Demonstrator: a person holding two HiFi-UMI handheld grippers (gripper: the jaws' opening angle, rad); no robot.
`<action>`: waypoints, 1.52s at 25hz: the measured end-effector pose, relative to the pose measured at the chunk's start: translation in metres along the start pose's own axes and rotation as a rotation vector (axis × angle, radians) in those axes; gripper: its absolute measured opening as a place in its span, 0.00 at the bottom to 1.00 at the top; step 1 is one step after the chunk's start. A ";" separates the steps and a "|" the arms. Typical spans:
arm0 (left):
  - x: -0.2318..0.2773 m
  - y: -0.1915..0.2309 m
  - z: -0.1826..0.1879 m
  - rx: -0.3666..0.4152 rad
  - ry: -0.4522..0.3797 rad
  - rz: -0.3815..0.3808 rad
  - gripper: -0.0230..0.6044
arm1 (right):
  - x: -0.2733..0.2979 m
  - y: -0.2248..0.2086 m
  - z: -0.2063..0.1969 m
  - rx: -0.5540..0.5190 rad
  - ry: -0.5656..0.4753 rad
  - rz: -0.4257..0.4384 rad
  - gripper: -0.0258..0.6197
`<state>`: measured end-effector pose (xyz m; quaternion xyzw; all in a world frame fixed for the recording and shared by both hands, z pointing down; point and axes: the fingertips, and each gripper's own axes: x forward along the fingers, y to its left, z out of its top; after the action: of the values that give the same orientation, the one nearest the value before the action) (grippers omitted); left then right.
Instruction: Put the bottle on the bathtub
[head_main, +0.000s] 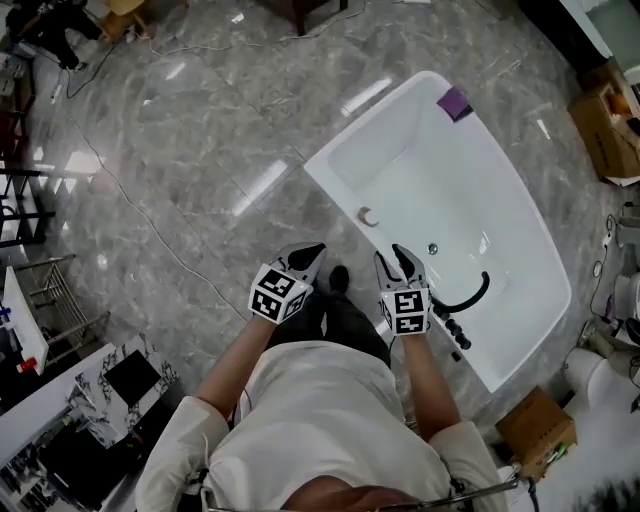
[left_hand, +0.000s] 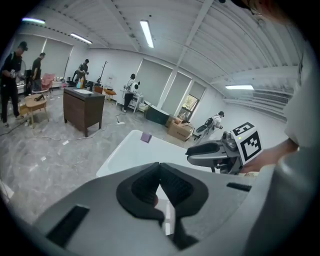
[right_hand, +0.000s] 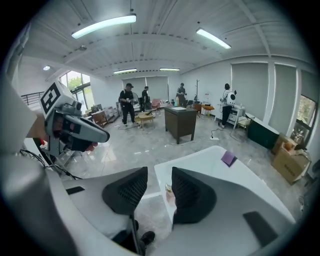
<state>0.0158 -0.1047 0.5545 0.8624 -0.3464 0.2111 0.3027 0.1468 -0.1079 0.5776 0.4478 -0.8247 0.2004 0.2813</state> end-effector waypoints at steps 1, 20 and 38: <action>-0.010 -0.003 0.006 0.008 -0.006 0.004 0.05 | -0.009 0.003 0.010 0.000 -0.016 0.002 0.29; -0.134 -0.020 0.091 0.083 -0.257 0.087 0.05 | -0.114 0.044 0.130 0.002 -0.311 -0.007 0.13; -0.169 -0.037 0.143 0.154 -0.399 0.104 0.05 | -0.171 0.040 0.177 0.004 -0.471 -0.036 0.09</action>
<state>-0.0490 -0.0994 0.3399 0.8887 -0.4261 0.0773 0.1502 0.1381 -0.0831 0.3297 0.4972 -0.8592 0.0870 0.0837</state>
